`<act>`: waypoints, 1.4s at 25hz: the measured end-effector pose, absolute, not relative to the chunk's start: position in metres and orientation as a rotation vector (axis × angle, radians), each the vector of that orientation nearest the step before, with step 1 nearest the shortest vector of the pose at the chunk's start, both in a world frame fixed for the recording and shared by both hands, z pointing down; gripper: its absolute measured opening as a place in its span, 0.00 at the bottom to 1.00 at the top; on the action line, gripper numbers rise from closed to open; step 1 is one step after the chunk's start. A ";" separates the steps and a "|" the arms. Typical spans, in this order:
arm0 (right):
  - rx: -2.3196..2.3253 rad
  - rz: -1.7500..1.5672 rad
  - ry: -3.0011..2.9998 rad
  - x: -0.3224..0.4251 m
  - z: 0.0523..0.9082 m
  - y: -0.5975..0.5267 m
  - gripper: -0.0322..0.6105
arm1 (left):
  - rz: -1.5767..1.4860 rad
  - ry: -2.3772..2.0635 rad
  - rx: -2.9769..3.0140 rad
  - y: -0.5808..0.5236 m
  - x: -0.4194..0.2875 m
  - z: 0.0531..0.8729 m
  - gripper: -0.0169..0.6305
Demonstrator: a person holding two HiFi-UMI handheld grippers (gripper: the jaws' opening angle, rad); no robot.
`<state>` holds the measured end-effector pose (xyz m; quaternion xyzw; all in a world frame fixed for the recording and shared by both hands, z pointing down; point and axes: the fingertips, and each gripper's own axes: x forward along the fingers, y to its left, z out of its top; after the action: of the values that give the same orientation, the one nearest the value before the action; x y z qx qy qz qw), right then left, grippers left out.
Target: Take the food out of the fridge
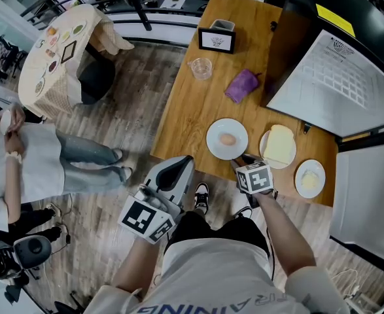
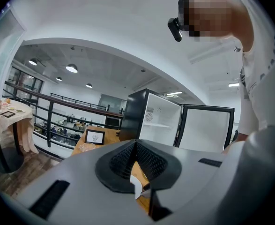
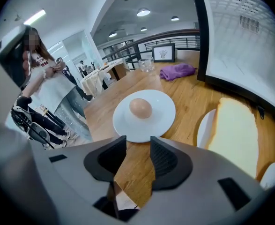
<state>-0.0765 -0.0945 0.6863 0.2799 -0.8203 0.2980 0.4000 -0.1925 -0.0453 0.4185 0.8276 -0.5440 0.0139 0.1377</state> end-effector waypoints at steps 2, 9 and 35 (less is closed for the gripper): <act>0.736 0.768 -2.121 -0.077 0.673 -0.099 0.29 | 0.038 -1.572 2.402 -0.047 -0.192 0.417 0.04; 0.926 0.831 -2.367 -0.061 0.583 -0.122 0.12 | 0.026 -1.560 2.446 -0.051 -0.186 0.401 0.04; 1.594 0.321 -2.775 0.128 0.315 -0.102 0.08 | -0.026 -1.331 2.832 -0.072 -0.071 0.314 0.04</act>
<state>0.1283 -0.1020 0.3146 0.4952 -0.8622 0.0997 -0.0374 -0.0708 -0.0721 0.3140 0.9050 -0.4254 -0.0083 0.0061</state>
